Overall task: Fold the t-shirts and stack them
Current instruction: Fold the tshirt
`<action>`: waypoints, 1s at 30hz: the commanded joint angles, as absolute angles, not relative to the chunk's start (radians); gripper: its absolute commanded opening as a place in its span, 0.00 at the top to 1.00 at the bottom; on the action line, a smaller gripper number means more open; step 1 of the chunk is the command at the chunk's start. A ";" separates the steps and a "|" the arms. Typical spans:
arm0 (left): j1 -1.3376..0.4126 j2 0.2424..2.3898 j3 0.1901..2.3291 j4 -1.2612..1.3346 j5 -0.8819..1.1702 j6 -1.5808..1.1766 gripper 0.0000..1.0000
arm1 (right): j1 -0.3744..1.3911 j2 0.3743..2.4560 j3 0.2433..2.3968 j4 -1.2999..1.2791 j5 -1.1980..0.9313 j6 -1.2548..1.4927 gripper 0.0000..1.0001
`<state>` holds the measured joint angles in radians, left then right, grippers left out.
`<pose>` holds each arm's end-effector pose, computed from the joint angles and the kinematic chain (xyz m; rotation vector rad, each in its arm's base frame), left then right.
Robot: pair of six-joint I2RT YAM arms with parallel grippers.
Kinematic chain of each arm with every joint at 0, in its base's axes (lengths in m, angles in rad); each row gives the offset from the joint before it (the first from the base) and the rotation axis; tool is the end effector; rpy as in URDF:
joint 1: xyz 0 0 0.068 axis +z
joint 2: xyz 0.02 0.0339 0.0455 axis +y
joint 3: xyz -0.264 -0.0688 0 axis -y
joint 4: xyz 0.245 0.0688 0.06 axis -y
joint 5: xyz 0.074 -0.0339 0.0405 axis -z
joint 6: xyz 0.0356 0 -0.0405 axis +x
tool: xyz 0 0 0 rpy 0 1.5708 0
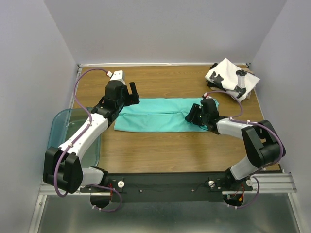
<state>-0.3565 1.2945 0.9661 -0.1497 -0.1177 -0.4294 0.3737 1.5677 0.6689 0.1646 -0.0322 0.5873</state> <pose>0.2792 -0.0995 0.2949 -0.1491 2.0602 -0.3683 0.2789 0.1106 0.1497 0.2351 2.3512 0.5192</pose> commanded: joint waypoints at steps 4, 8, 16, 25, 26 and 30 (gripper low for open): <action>-0.354 1.261 0.950 -0.133 -0.117 -0.414 0.04 | 0.391 1.606 0.669 0.320 -0.077 0.606 0.42; -0.354 1.262 0.951 -0.138 -0.115 -0.413 0.04 | 0.408 1.579 0.666 0.322 -0.058 0.598 0.42; -0.354 1.272 0.946 -0.140 -0.124 -0.413 0.04 | 0.416 1.568 0.692 0.324 -0.031 0.575 0.43; -0.354 1.290 0.945 -0.141 -0.115 -0.410 0.04 | 0.498 1.586 0.689 0.357 -0.069 0.555 0.44; -0.354 1.290 0.943 -0.138 -0.115 -0.411 0.04 | 0.511 1.586 0.690 0.357 -0.063 0.551 0.44; -0.354 1.292 0.942 -0.140 -0.110 -0.411 0.04 | 0.563 1.586 0.707 0.321 -0.020 0.523 0.44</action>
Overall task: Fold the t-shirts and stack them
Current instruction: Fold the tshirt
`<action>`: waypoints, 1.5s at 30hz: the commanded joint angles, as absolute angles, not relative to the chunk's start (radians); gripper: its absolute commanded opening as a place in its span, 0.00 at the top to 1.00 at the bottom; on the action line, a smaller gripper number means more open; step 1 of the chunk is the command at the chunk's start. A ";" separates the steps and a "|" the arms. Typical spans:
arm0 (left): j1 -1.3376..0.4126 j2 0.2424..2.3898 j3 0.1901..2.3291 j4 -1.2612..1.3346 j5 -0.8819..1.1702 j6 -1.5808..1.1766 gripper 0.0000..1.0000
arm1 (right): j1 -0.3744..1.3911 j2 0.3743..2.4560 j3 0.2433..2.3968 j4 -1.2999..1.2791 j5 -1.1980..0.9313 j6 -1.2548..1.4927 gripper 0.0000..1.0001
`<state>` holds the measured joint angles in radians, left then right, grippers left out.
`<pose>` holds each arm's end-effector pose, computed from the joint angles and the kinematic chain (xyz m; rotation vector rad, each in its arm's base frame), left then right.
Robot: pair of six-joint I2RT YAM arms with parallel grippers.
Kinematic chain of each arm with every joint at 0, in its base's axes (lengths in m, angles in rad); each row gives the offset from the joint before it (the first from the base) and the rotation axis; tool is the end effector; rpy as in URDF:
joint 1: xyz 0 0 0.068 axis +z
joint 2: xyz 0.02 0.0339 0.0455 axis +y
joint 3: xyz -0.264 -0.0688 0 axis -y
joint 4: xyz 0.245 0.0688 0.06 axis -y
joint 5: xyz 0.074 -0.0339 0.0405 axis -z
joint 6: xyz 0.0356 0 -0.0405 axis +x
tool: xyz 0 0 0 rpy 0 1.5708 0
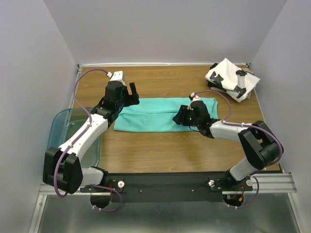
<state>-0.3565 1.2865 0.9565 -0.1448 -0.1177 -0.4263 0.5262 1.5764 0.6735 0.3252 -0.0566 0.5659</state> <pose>0.2774 -0.0988 0.2943 -0.1460 2.0570 -0.3676 0.2689 0.1585 0.1625 0.0101 2.2298 0.6813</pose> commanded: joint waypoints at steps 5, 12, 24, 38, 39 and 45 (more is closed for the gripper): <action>-0.354 1.299 0.945 -0.140 -0.106 -0.408 0.04 | 0.600 1.606 0.729 0.239 0.057 0.509 0.44; -0.357 1.308 0.946 -0.146 -0.120 -0.408 0.05 | 0.624 1.548 0.695 0.215 0.061 0.517 0.44; -0.374 1.333 0.950 -0.115 -0.123 -0.422 0.04 | 0.615 1.319 0.728 0.173 0.265 0.479 0.39; -0.385 1.612 0.904 0.156 -0.064 -0.411 0.05 | 0.502 1.627 0.813 0.179 0.316 0.502 0.40; -0.384 1.623 0.899 0.163 -0.063 -0.413 0.05 | 0.500 1.634 0.807 0.181 0.319 0.503 0.40; -0.384 1.724 0.890 0.160 -0.084 -0.437 0.05 | 0.497 1.640 0.756 0.178 0.336 0.532 0.40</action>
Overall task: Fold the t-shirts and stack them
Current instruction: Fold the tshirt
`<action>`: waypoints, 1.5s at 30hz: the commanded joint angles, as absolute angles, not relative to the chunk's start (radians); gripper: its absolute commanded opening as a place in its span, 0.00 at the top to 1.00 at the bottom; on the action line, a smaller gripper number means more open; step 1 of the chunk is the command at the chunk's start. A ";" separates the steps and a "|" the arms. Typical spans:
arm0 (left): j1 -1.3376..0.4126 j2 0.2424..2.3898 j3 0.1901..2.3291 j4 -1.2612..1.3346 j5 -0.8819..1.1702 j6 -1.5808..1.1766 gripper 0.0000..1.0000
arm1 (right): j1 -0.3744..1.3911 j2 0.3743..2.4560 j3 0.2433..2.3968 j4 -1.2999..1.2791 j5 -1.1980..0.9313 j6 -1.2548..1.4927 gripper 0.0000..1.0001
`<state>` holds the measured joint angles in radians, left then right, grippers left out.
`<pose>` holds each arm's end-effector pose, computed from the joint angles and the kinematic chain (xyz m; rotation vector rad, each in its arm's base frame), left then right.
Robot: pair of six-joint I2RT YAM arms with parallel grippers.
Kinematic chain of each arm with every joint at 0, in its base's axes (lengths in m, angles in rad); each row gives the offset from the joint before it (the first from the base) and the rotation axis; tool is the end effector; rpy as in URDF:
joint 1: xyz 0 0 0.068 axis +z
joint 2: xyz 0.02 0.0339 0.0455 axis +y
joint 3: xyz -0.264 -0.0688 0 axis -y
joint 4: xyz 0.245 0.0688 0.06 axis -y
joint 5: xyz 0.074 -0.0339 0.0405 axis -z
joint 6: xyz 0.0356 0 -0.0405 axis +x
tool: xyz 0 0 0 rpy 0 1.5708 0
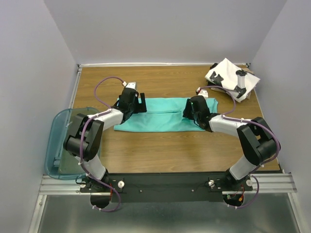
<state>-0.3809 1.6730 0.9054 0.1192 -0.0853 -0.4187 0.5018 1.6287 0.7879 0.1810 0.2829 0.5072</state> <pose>0.3280 -0.1281 0.1831 -0.0898 2.2367 -0.3449 0.2931 0.1495 0.1682 0.1598 2.2054 0.2473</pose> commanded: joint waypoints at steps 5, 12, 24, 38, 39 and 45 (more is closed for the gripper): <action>-0.387 1.776 0.865 0.161 -0.049 -0.457 0.05 | 0.494 1.660 0.741 0.178 0.334 0.534 0.40; -0.403 1.732 0.793 0.173 -0.043 -0.483 0.06 | 0.494 1.716 0.762 0.178 0.247 0.523 0.40; -0.488 1.569 0.621 0.158 -0.083 -0.615 0.06 | 0.492 1.815 0.860 0.109 0.238 0.483 0.39; -0.673 1.353 0.399 0.120 -0.132 -0.791 0.06 | 0.413 1.897 1.063 0.006 0.127 0.307 0.33; -0.692 1.342 0.376 0.118 -0.138 -0.807 0.06 | 0.411 1.910 1.099 0.003 0.118 0.298 0.33; -0.866 1.273 0.312 0.106 -0.167 -0.972 0.06 | 0.402 2.025 1.216 -0.041 0.039 0.239 0.30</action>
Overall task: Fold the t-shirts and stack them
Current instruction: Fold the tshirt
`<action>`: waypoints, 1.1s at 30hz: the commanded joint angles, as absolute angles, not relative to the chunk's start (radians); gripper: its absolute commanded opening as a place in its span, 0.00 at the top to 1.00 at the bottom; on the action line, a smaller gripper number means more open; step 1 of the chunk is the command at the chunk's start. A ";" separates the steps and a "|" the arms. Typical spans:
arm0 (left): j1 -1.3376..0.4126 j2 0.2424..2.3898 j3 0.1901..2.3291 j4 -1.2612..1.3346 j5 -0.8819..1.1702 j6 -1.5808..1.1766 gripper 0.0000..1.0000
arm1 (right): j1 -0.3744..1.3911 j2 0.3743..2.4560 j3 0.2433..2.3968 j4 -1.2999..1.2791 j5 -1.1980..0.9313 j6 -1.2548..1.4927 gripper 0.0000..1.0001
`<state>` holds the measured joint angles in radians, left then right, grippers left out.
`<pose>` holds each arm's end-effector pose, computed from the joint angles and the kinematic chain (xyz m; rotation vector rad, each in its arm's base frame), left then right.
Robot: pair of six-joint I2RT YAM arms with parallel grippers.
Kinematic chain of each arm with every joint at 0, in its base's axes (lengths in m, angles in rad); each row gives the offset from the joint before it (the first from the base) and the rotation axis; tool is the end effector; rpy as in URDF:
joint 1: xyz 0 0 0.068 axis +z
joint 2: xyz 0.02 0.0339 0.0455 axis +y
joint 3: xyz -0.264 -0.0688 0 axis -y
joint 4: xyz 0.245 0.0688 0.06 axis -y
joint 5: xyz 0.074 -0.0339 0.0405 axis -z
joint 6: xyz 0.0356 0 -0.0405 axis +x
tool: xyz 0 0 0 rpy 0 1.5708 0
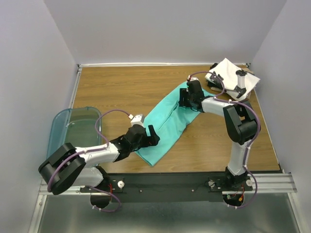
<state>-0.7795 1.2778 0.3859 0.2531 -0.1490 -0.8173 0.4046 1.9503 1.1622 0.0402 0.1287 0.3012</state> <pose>0.1687 -0.1593 0.1481 -0.1296 2.2943 -0.7076 0.3817 0.1585 0.1530 -0.0547 2.3196 0.2095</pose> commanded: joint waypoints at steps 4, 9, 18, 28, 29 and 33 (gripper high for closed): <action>-0.985 1.273 0.319 0.104 -0.186 -1.051 0.06 | 0.402 2.101 1.313 -0.061 -0.057 0.226 0.27; -1.095 1.313 0.374 0.087 -0.202 -1.112 0.06 | 0.402 2.187 1.425 -0.089 -0.132 0.232 0.21; -1.209 1.302 0.437 0.083 -0.238 -1.190 0.06 | 0.403 2.258 1.523 -0.120 -0.195 0.238 0.20; -1.219 1.091 0.460 0.054 -0.279 -1.174 0.05 | 0.402 2.057 1.488 -0.118 -0.187 0.207 0.19; -1.220 1.045 0.465 0.037 -0.288 -1.172 0.05 | 0.402 2.036 1.489 -0.118 -0.183 0.207 0.19; -1.215 0.953 0.471 -0.143 -0.368 -1.173 0.04 | 0.403 1.893 1.460 -0.118 -0.170 0.232 0.19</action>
